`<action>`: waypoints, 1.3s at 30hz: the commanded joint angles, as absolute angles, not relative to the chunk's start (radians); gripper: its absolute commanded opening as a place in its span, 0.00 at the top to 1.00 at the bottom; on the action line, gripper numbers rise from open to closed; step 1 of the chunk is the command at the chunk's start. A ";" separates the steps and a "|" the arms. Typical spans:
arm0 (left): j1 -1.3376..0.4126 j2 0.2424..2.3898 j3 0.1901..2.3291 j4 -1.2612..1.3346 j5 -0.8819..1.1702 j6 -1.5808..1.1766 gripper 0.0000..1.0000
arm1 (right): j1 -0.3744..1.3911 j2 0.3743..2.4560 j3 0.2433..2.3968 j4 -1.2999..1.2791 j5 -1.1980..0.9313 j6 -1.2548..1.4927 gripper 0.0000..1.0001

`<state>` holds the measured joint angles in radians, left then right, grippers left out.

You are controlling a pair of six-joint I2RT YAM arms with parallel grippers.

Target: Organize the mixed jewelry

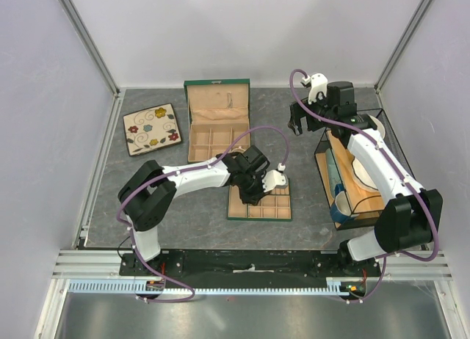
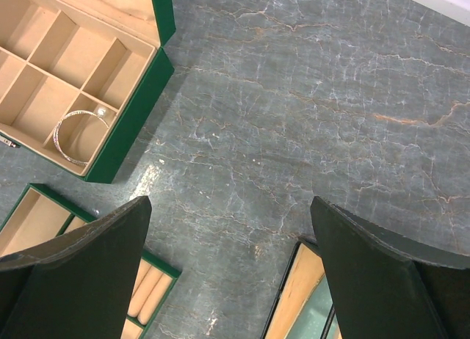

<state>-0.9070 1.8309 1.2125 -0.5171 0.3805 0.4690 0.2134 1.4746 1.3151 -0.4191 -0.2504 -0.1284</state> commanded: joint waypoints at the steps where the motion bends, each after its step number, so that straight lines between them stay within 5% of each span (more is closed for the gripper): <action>1: -0.914 1.818 1.244 -0.486 0.364 0.479 0.78 | 0.209 1.456 1.308 -0.387 -0.259 -0.135 0.02; 16: -0.914 1.775 1.239 -0.503 0.357 0.486 0.67 | 0.207 1.459 1.307 -0.387 -0.259 -0.135 0.02; 27: -0.891 1.498 1.129 -0.528 0.264 0.500 0.68 | 0.207 1.459 1.305 -0.387 -0.267 -0.135 0.02; 39: -0.488 1.200 0.919 -0.601 0.261 0.603 0.67 | 0.207 1.477 1.305 -0.387 -0.285 -0.132 0.02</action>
<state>-0.5900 1.2690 0.9649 -0.5766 0.2592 0.5228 0.2111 1.4746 1.3151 -0.4187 -0.2626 -0.1280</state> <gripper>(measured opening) 0.326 0.982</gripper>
